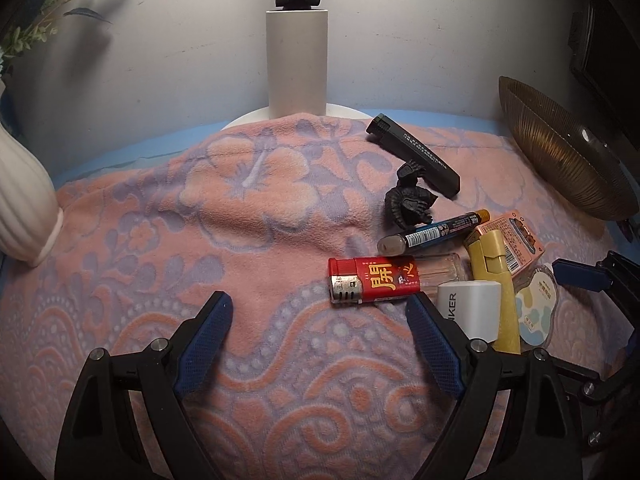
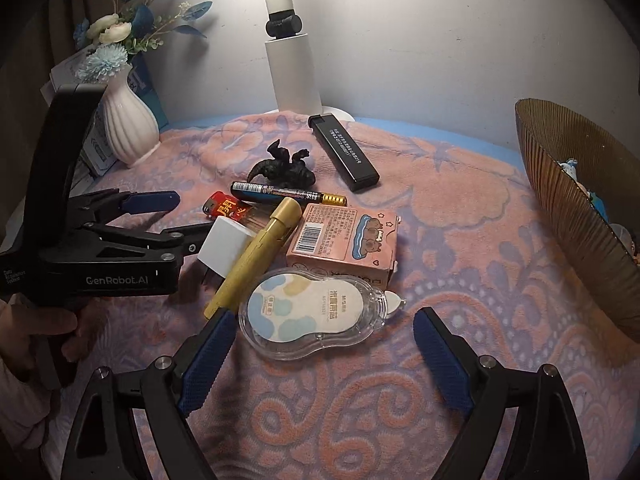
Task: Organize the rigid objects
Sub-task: 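Grasp the red lighter with the left gripper while the right gripper grasps the tape dispenser, then carry the red lighter and tape dispenser into the bowl and open both grippers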
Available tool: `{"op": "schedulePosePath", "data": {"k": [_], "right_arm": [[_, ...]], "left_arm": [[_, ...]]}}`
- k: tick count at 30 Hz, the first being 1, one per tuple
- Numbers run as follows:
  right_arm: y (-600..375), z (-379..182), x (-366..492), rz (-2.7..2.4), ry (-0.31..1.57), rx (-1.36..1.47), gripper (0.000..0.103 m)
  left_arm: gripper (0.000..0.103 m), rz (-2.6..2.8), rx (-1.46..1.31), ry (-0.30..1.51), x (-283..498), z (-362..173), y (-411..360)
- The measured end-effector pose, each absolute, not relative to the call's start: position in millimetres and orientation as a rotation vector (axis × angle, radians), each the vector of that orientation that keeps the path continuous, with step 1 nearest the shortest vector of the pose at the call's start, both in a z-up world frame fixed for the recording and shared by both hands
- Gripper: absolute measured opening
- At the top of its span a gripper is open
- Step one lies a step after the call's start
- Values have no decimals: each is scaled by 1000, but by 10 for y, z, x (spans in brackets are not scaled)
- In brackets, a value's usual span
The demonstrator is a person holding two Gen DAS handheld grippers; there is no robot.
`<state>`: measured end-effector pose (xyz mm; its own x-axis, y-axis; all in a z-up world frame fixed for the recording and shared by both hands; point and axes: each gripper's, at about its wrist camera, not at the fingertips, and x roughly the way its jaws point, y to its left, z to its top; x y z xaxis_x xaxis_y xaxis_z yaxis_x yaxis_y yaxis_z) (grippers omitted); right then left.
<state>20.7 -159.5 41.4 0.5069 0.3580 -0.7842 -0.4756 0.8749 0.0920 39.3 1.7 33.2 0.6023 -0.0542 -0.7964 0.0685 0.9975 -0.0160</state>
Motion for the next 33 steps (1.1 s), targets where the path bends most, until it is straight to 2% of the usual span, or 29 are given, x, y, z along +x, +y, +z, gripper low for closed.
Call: {"op": "schedulePosePath", "data": {"k": [6,8,9,12,17,21,26,28,29,33], "right_arm": [[-1579,399,244,461,921,-176,90],[-1554,397,236,447,918,-194,89],[-1549,400,230,440,914,-199,85],[-1567,410,226,428,910,-196,85],[-1641,436,203,426,907,-153,85],[-1685,448,211,435,909,-120,84],[-1634,451,213,426,903,-141,84],[-1641,454,208,434,900,-130,84],[-1655,461,202,437,895,-122,84],[-1677,498,169,461,872,-101,84]], "left_arm": [[88,-185,-74,908,432,380,-55],[88,-159,-30,904,435,358,-147],[89,-153,-20,905,433,350,-183],[92,-153,-27,918,514,322,-230],[92,-71,-75,918,697,287,-356],[102,-31,-86,918,739,245,-561],[103,69,-40,955,879,126,-791],[92,94,-68,948,908,110,-836],[77,97,-69,943,914,104,-857],[77,110,-80,899,739,157,-784]]}}
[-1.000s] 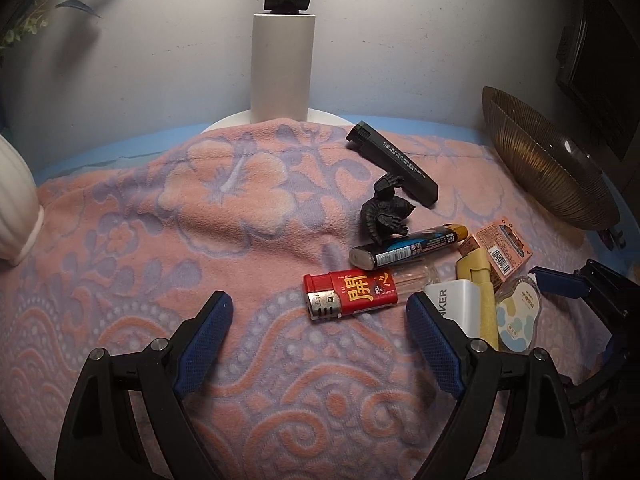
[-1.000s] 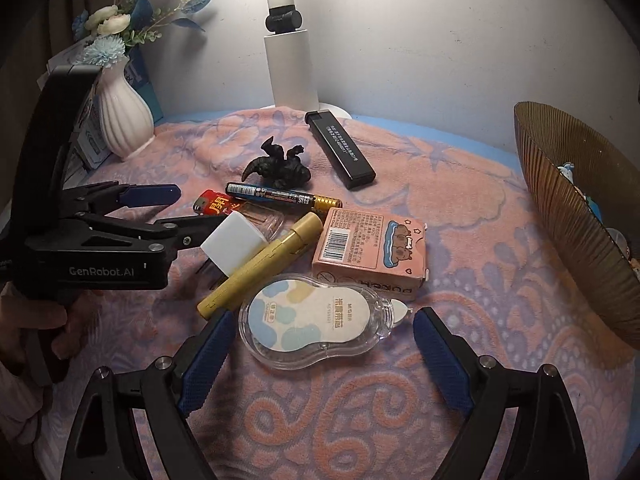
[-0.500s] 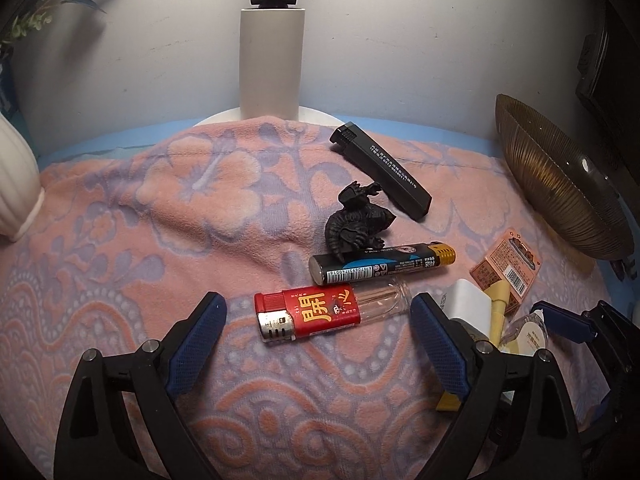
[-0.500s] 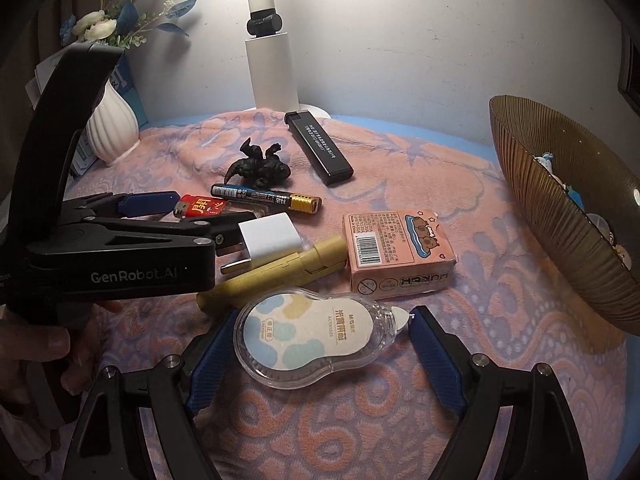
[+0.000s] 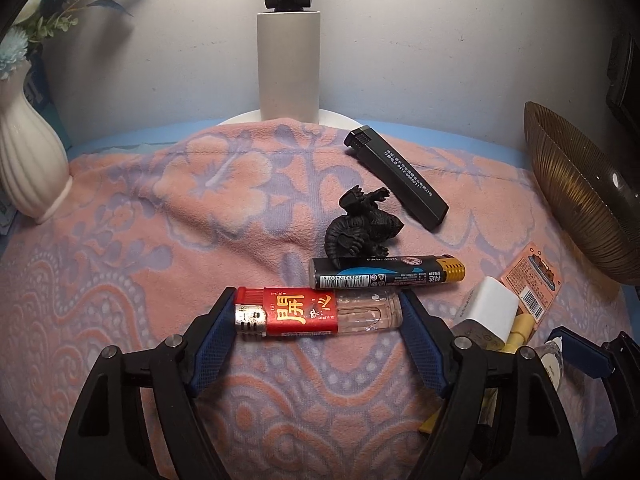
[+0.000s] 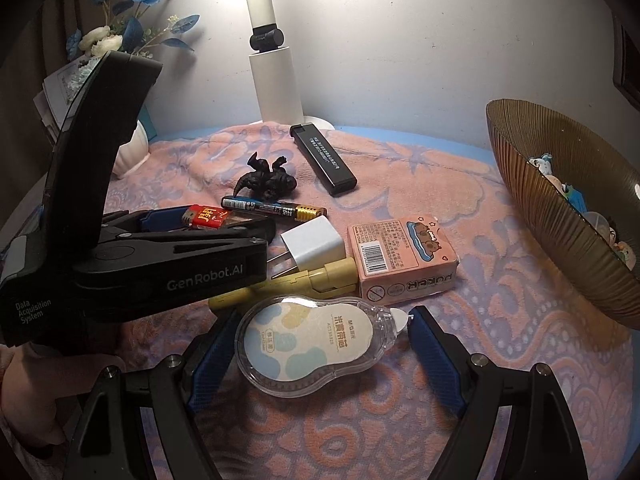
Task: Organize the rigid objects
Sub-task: 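Carry the red lighter and tape dispenser into the bowl and open both grippers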
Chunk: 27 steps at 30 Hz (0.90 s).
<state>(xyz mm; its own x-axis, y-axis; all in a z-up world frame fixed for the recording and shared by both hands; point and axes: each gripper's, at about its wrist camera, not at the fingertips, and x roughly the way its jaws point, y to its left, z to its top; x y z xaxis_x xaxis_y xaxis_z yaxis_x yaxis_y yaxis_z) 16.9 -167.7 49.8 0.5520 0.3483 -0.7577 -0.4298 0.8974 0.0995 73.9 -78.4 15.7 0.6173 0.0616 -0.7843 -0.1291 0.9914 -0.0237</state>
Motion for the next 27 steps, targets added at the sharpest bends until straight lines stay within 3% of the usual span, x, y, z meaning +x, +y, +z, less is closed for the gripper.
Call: {"op": "schedulePosePath", "data": {"k": [27], "right_arm": [[-2094,661,96,477,766,149,84]], "left_arm": [[77,104,-149,856,521,301,-687]]}}
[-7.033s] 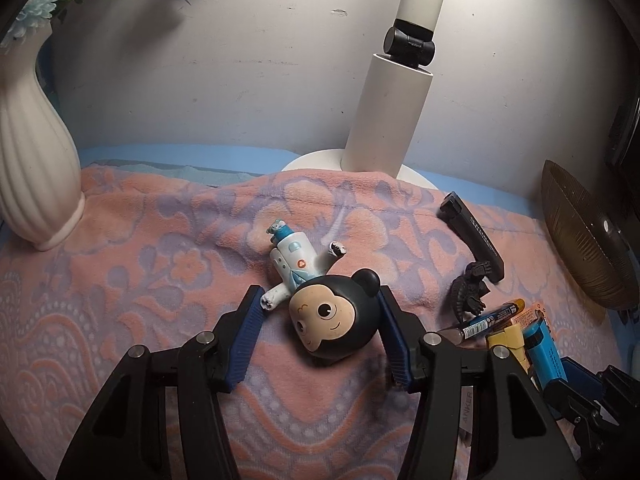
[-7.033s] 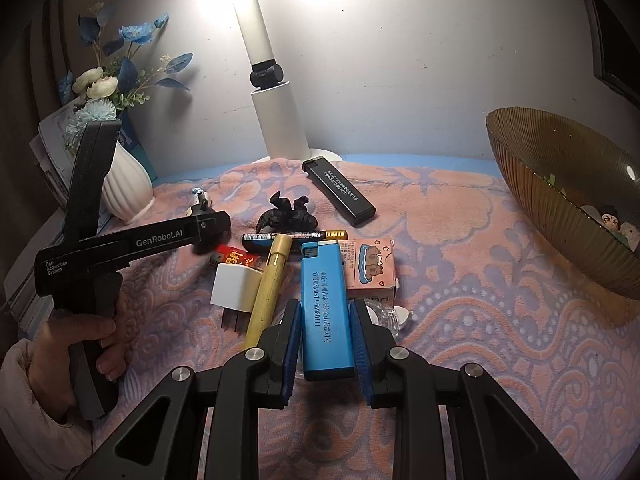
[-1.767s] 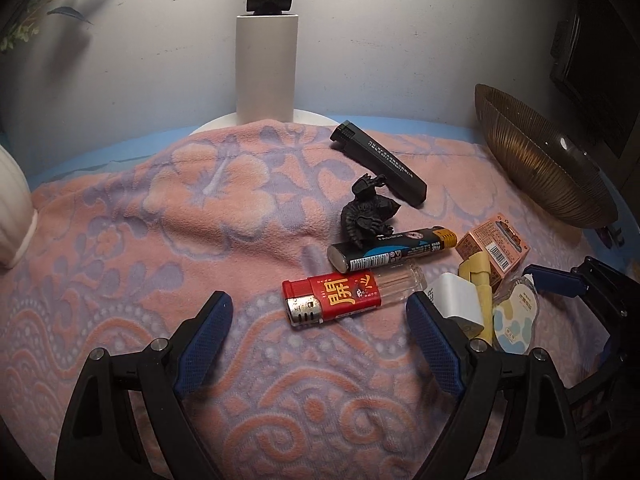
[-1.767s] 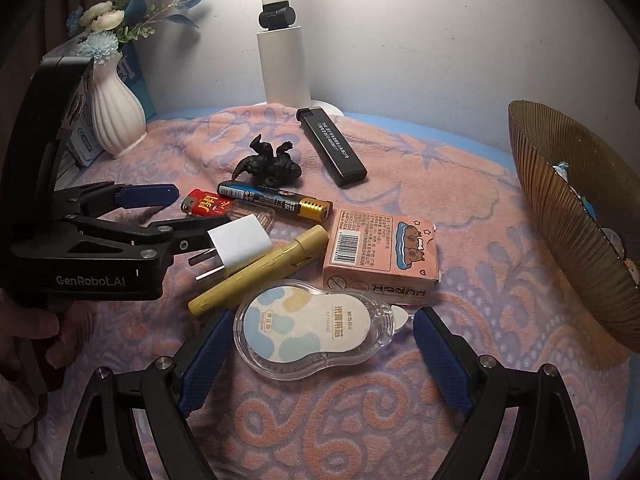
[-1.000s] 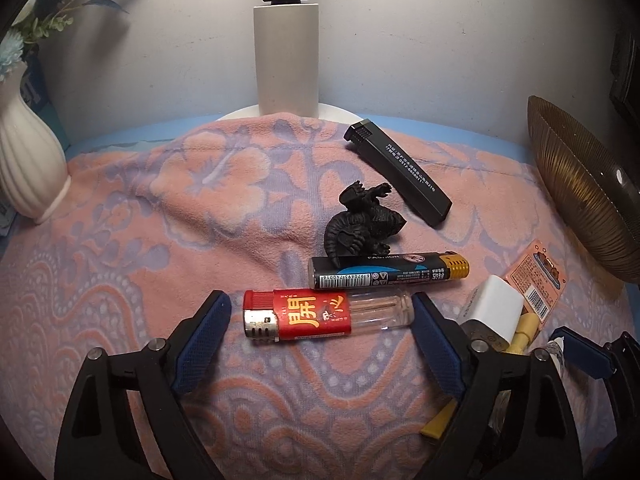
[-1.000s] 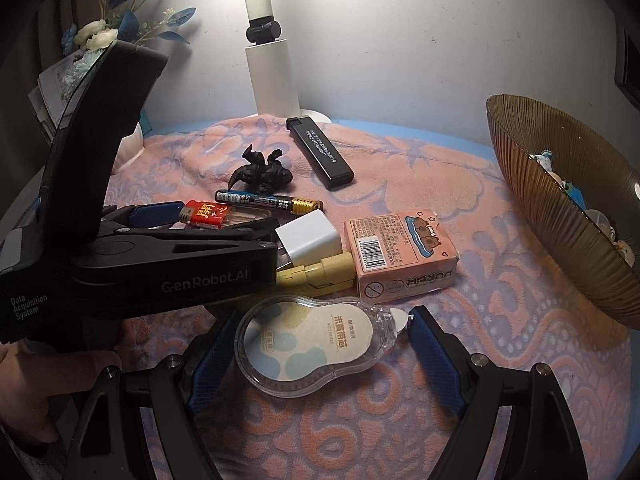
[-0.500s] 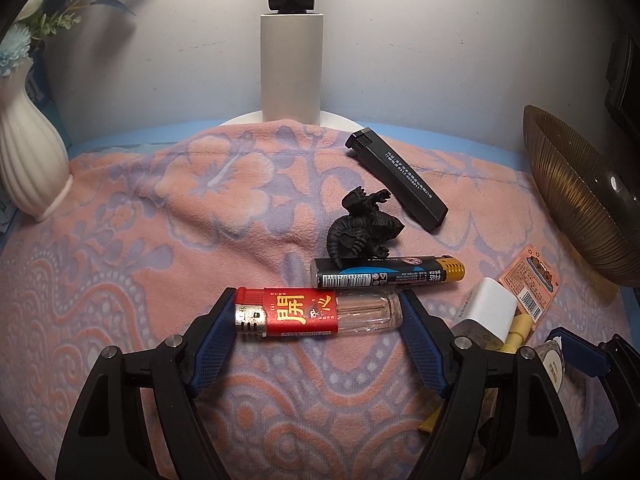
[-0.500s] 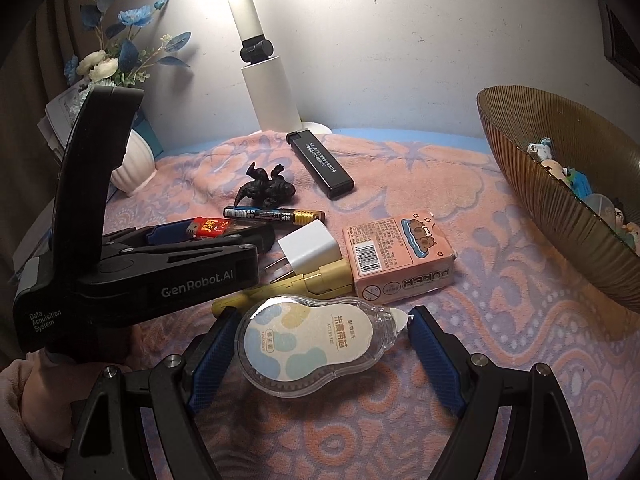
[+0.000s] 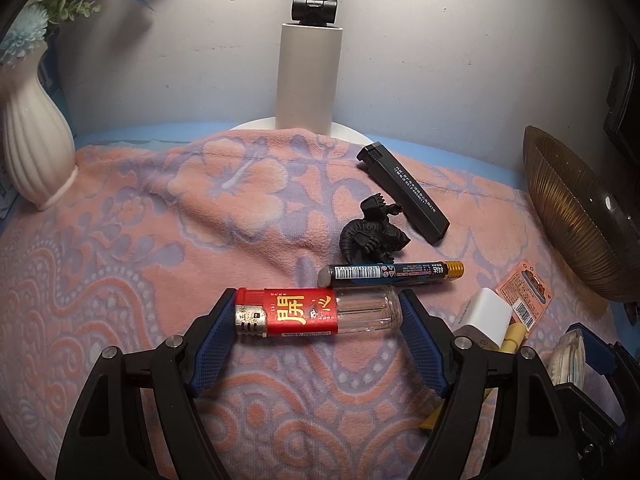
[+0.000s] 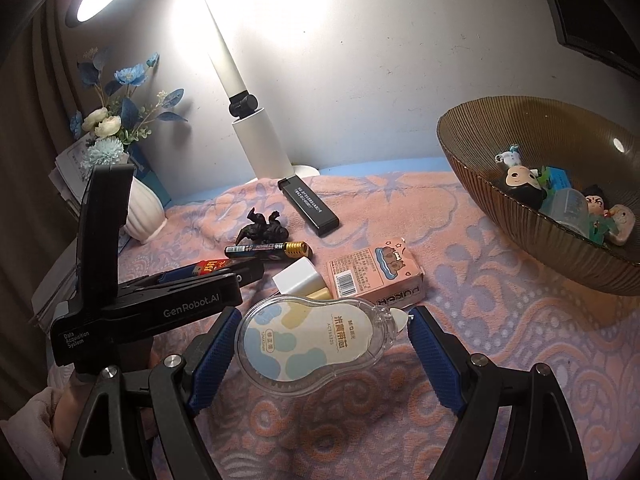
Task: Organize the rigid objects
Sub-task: 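Carry the red lighter and tape dispenser into the bowl and open both grippers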
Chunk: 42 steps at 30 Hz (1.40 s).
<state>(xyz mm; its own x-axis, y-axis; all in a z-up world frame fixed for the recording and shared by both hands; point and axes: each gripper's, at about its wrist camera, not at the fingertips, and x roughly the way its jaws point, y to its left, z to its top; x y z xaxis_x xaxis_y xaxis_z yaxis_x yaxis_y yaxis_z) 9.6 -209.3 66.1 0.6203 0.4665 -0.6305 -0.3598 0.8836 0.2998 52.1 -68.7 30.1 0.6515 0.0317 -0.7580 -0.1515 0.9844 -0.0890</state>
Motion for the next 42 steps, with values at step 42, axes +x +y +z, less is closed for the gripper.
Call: {"op": "schedulePosePath", "data": {"k": [42], "right_arm": [[-4091,1527,1226,99,630,507,84]], "left_arm": [[78,-346,21,637,1084,1569,-1922]]}}
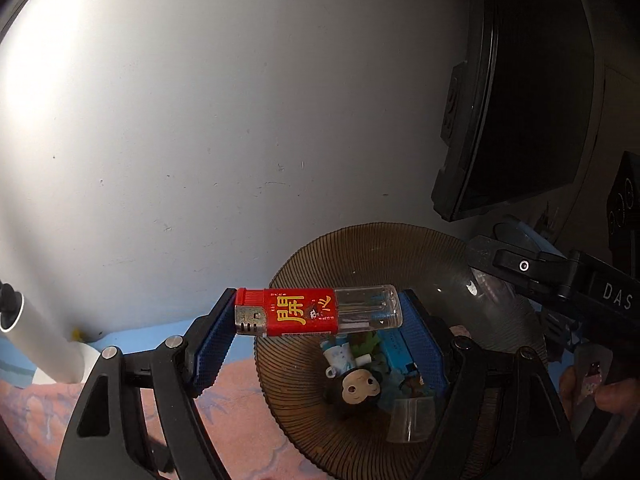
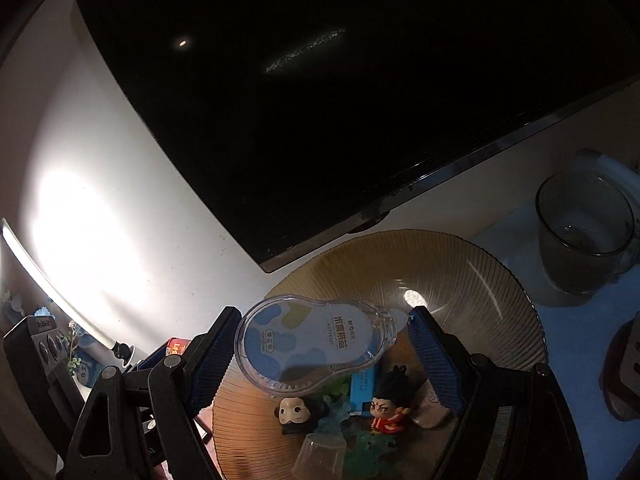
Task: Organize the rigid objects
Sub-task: 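Carry the red lighter and tape dispenser into the bowl and open both grippers, then grasp the pink card box with the right gripper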
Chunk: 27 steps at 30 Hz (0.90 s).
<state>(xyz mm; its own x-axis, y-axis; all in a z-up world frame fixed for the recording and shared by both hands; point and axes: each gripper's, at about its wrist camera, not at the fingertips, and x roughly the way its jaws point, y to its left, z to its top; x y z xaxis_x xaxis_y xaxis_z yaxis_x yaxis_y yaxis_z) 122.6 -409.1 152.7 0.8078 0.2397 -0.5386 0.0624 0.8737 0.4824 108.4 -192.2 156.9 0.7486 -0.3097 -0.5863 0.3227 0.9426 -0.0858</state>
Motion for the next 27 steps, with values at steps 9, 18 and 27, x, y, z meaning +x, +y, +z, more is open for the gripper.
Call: {"op": "schedulePosePath", "data": {"k": [9,18,27], "right_arm": [[-4232,1527,1179,54,670,499,86],[-4032,1723,869,126,642,497,86],[-3317,1854,606,291,587,434,90]], "left_arm": [[100,-351,-18,686,1237,1566,-1950],[100,-297,-31,693,994,1745,-1415],[100,-133,-16,706,597,1813,-462]]}}
